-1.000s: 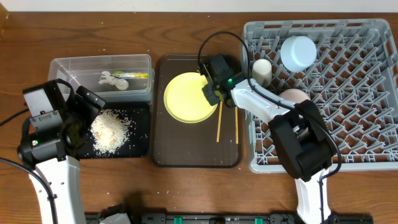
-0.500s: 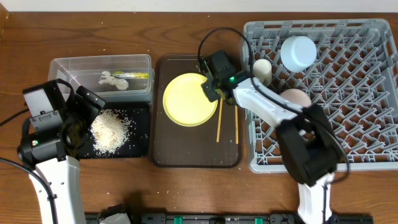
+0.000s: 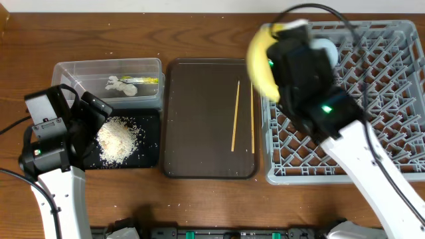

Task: Sort waste into correct bins and load items into the dishwasher rack
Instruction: 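Stand the yellow plate upright in the rack's right side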

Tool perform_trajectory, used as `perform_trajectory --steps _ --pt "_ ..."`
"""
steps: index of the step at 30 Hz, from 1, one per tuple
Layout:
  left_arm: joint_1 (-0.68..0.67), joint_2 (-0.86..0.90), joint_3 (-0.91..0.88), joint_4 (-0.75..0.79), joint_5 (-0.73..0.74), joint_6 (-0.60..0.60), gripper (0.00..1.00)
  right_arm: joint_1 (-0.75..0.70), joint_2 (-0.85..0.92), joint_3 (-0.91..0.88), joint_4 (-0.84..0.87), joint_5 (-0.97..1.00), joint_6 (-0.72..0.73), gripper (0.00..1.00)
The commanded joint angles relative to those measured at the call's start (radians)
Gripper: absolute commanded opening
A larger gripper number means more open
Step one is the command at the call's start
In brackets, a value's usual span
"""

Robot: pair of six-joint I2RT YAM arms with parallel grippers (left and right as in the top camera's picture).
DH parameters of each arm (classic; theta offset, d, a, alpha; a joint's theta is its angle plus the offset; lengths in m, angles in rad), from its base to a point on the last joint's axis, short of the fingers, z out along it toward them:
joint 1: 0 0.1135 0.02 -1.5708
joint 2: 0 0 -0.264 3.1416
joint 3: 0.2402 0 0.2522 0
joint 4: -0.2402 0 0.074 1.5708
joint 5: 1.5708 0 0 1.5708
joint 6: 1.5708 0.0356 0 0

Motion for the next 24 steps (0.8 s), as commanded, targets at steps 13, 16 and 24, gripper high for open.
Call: perform_trajectory --steps 13,16,24 --pt "0.005 0.002 0.015 0.0 -0.005 0.0 0.94 -0.248 0.065 -0.058 -0.325 0.298 0.195 0.01" --pt "0.005 0.002 0.015 0.0 -0.005 -0.001 0.94 -0.272 0.113 -0.069 -0.317 0.297 0.195 0.01" --pt "0.005 0.002 0.015 0.0 -0.005 0.0 0.94 -0.276 0.222 -0.071 -0.294 0.298 0.194 0.01"
